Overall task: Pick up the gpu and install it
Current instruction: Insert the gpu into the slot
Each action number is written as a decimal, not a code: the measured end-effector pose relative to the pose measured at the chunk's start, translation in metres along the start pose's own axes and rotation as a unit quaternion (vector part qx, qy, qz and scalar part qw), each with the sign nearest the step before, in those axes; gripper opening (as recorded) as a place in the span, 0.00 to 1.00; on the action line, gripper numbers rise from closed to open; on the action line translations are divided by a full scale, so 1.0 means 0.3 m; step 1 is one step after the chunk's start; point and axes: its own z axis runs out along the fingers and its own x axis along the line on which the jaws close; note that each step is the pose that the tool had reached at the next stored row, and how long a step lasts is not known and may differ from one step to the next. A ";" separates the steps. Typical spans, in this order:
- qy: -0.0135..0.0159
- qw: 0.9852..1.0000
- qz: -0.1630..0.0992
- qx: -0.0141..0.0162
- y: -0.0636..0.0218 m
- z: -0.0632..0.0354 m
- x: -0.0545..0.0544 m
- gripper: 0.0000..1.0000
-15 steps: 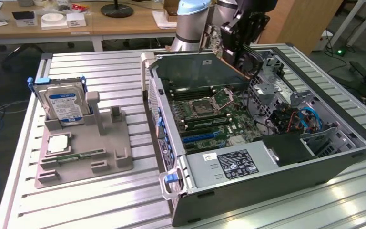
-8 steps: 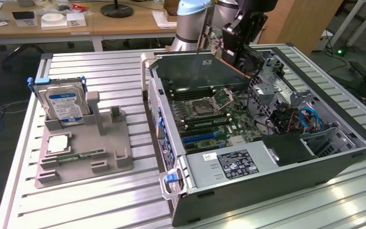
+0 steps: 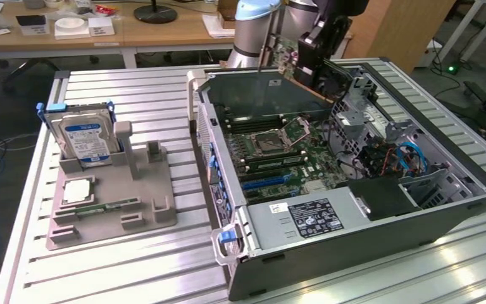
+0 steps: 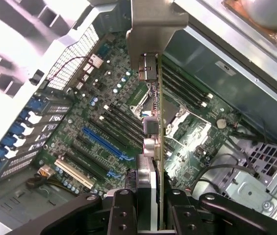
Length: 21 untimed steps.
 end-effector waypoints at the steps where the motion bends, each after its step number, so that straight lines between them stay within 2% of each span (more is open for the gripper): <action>1: 0.000 1.000 -0.006 0.000 0.000 0.000 0.000 0.28; 6: 0.001 0.999 -0.037 0.000 0.000 0.000 0.000 0.28; 12: 0.003 0.997 -0.075 -0.001 0.000 0.000 0.000 0.28; 16: 0.004 0.995 -0.100 -0.001 0.000 0.000 0.000 0.28; 21: 0.005 0.991 -0.132 -0.001 0.000 0.000 0.000 0.28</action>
